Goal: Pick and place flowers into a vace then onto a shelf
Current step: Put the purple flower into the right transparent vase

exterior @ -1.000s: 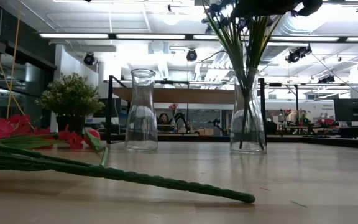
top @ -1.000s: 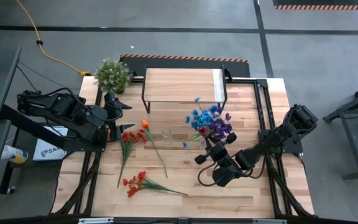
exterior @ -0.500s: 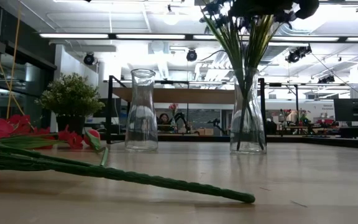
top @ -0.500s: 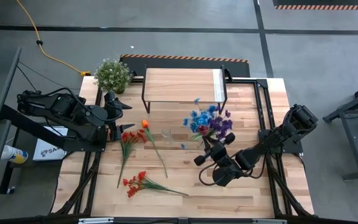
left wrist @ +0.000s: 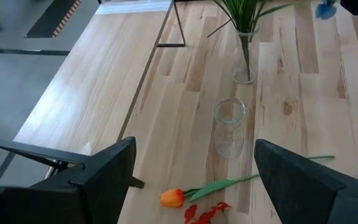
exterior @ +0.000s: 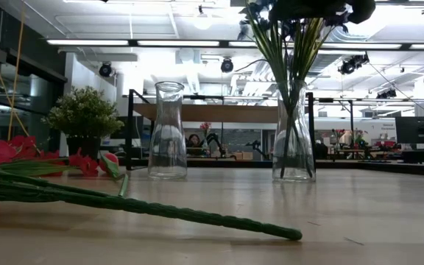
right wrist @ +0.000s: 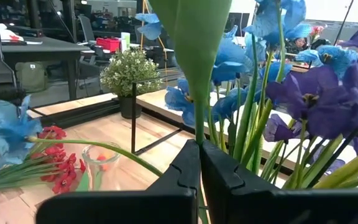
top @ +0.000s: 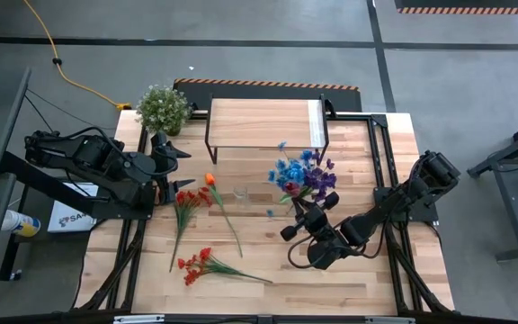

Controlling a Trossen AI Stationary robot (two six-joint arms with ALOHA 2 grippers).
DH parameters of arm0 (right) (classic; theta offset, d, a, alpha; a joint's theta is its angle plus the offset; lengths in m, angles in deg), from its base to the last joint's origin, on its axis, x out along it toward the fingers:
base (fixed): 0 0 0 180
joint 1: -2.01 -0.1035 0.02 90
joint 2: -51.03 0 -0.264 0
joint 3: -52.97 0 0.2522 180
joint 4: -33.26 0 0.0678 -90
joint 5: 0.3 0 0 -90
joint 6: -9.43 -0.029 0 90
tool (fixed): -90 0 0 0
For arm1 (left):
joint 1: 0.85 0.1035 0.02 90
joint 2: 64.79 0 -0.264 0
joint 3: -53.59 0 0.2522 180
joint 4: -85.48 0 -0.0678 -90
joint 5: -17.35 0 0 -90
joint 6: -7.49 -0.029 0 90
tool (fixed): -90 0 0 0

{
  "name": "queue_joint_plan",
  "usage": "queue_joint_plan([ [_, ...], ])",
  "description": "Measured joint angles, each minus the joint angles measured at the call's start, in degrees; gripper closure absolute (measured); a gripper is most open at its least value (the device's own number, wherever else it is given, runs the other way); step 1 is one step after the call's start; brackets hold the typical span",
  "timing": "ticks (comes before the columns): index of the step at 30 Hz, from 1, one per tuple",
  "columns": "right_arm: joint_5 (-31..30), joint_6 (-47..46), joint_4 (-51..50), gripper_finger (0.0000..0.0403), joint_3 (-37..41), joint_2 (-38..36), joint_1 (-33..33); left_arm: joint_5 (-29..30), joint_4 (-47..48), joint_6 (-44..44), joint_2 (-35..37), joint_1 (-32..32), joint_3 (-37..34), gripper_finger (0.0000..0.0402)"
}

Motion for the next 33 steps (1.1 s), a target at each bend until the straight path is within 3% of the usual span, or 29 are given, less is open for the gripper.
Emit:
queue_joint_plan([
  [19, -2.37, -0.93, -1.78, 0.0402, 0.00, 0.00, -2.15, 0.00, -0.01, 0.00, 0.00, -0.01, -0.02, 0.0041],
  [27, 2.93, -9.49, -9.14, 0.0402, 0.04, 0.00, -0.97, 0.00, -0.19, 0.00, 0.00, -0.02, -0.02, 0.0041],
  [33, 3.63, -9.95, -10.64, 0.0402, 0.07, 0.00, -0.63, 0.00, -0.82, 0.00, 0.00, -0.01, -0.02, 0.0041],
])
